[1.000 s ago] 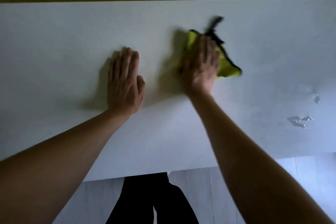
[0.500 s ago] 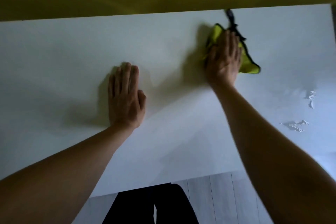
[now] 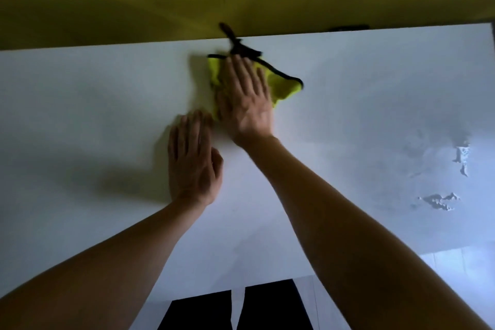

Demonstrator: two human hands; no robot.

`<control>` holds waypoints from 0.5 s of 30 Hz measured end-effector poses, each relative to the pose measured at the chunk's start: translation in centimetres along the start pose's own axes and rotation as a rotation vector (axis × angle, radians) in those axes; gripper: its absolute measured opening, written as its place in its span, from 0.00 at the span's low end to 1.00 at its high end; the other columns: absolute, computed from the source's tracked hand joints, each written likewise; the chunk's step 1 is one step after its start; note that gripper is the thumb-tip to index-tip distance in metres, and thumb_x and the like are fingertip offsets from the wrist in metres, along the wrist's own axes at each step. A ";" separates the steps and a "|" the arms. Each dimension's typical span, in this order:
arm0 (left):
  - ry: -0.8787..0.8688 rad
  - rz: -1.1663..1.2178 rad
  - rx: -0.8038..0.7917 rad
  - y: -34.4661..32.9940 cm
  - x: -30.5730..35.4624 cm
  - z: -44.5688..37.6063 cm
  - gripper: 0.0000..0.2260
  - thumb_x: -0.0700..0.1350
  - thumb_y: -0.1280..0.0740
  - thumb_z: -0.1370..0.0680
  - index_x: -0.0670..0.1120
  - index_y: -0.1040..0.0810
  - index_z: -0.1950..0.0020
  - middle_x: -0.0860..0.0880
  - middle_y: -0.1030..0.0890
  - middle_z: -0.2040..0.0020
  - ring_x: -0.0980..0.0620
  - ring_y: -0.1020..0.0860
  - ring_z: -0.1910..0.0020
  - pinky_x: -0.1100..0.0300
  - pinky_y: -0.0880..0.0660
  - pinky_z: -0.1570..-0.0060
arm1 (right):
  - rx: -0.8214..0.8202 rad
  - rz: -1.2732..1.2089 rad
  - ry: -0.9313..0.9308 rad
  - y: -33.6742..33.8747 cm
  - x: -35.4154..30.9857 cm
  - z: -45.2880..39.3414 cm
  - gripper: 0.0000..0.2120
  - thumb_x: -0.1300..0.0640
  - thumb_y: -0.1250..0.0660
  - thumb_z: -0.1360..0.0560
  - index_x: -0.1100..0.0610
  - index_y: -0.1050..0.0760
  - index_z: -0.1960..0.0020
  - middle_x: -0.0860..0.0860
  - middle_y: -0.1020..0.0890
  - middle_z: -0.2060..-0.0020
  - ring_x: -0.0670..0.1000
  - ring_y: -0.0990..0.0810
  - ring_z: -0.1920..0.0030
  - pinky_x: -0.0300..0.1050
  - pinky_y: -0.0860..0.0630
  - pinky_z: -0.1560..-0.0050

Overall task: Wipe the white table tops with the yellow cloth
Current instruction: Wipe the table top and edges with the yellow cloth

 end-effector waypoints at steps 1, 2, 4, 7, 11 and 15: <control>-0.001 -0.003 0.000 0.0 0.0 0.0 0.29 0.44 0.44 0.18 0.39 0.39 0.17 0.40 0.40 0.16 0.38 0.43 0.17 0.42 0.47 0.18 | -0.016 -0.001 0.037 -0.3 -0.9 -0.1 0.27 0.47 0.44 0.16 0.59 0.37 0.21 0.56 0.35 0.23 0.55 0.40 0.21 0.57 0.45 0.22; -0.006 -0.002 0.004 0.0 0.2 -0.1 0.29 0.44 0.44 0.18 0.39 0.39 0.17 0.40 0.40 0.16 0.38 0.42 0.17 0.42 0.46 0.18 | -0.021 -0.004 0.067 -0.3 -1.0 -0.2 0.27 0.47 0.44 0.16 0.59 0.37 0.21 0.56 0.35 0.22 0.55 0.41 0.21 0.56 0.45 0.22; -0.018 0.009 0.022 0.4 0.5 -0.1 0.29 0.43 0.43 0.19 0.39 0.38 0.18 0.39 0.38 0.17 0.37 0.41 0.17 0.41 0.45 0.18 | -0.017 -0.022 0.106 0.3 0.0 -0.3 0.27 0.46 0.43 0.16 0.58 0.36 0.22 0.55 0.34 0.23 0.54 0.39 0.21 0.56 0.43 0.22; 0.009 0.035 0.066 1.3 0.6 -0.6 0.27 0.41 0.39 0.22 0.38 0.31 0.22 0.37 0.33 0.20 0.36 0.35 0.20 0.40 0.41 0.20 | 0.036 0.009 -0.008 2.3 5.8 -0.3 0.26 0.47 0.45 0.17 0.58 0.34 0.23 0.56 0.32 0.24 0.55 0.36 0.23 0.55 0.42 0.22; 0.052 0.069 0.077 1.4 2.4 -3.9 0.25 0.41 0.39 0.22 0.38 0.30 0.25 0.38 0.30 0.23 0.36 0.32 0.23 0.42 0.41 0.21 | 0.074 0.107 -0.255 5.9 17.9 -0.9 0.27 0.47 0.46 0.18 0.58 0.35 0.22 0.56 0.32 0.24 0.57 0.36 0.23 0.53 0.42 0.22; 0.038 0.067 0.058 -0.1 4.9 -7.0 0.28 0.44 0.43 0.19 0.39 0.37 0.18 0.39 0.37 0.17 0.39 0.39 0.18 0.46 0.47 0.17 | 0.031 0.147 -0.370 8.3 25.1 -2.4 0.28 0.45 0.51 0.17 0.59 0.38 0.22 0.56 0.34 0.24 0.57 0.40 0.22 0.53 0.47 0.21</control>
Point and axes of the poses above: each hand's wrist, its own z-axis away from the middle knuckle, its own y-axis out of the back of the hand, x = y × z, the point moved 10 cm from there along -z, towards the middle knuckle
